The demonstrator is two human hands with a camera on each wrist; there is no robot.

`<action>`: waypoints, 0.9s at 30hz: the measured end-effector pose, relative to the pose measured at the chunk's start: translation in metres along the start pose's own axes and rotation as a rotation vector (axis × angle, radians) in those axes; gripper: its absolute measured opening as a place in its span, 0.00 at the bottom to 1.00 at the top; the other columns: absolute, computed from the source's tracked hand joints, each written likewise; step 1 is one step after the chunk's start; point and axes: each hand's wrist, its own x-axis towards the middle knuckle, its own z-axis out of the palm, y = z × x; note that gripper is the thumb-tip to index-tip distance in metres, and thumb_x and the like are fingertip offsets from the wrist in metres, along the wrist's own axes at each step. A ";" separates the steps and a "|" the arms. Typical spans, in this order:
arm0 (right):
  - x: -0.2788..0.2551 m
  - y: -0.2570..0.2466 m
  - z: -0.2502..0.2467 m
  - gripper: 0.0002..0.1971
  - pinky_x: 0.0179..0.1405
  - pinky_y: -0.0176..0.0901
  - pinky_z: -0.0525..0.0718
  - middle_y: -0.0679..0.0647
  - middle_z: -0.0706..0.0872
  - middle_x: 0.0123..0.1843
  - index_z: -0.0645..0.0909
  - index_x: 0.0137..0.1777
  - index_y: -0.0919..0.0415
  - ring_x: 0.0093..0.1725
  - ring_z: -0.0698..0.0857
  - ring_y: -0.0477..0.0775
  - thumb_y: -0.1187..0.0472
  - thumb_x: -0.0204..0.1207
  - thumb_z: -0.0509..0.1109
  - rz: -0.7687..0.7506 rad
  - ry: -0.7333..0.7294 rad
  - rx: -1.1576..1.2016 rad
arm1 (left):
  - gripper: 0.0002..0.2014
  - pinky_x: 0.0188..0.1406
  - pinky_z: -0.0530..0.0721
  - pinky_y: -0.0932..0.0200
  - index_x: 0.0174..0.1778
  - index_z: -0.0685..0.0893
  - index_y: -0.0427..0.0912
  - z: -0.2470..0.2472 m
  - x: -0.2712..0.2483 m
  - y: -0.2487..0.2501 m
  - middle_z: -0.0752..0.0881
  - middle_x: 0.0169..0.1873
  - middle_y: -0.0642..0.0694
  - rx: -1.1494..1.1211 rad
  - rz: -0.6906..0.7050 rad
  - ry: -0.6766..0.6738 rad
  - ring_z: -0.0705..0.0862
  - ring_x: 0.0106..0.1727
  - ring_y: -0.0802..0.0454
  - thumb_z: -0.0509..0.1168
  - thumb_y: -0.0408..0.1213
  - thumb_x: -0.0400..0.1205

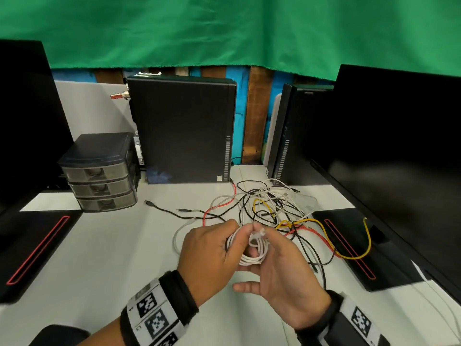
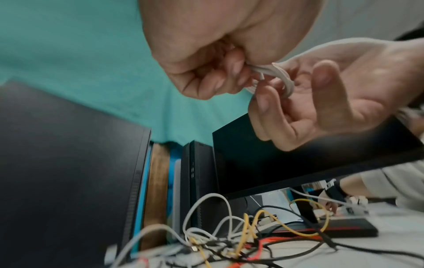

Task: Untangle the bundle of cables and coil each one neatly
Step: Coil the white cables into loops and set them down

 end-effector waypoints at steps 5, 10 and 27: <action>-0.001 0.000 -0.002 0.25 0.43 0.53 0.86 0.56 0.89 0.49 0.87 0.53 0.55 0.52 0.88 0.54 0.35 0.71 0.67 -0.116 -0.005 -0.284 | 0.24 0.23 0.73 0.48 0.29 0.74 0.45 -0.003 0.003 0.005 0.71 0.19 0.53 -0.105 -0.055 -0.009 0.71 0.23 0.51 0.57 0.57 0.86; 0.002 0.005 -0.001 0.11 0.31 0.46 0.82 0.51 0.87 0.42 0.84 0.56 0.54 0.41 0.88 0.50 0.52 0.76 0.72 -0.102 0.017 -0.417 | 0.23 0.29 0.77 0.49 0.27 0.77 0.49 -0.004 0.012 -0.009 0.75 0.20 0.52 -0.277 -0.242 0.000 0.73 0.25 0.53 0.60 0.59 0.83; 0.008 0.030 -0.010 0.18 0.34 0.41 0.82 0.39 0.82 0.50 0.81 0.56 0.35 0.50 0.85 0.48 0.52 0.69 0.80 -0.677 0.389 -0.600 | 0.19 0.24 0.80 0.64 0.27 0.83 0.43 0.000 0.013 -0.009 0.84 0.22 0.50 -0.418 -0.418 0.074 0.83 0.22 0.54 0.66 0.43 0.86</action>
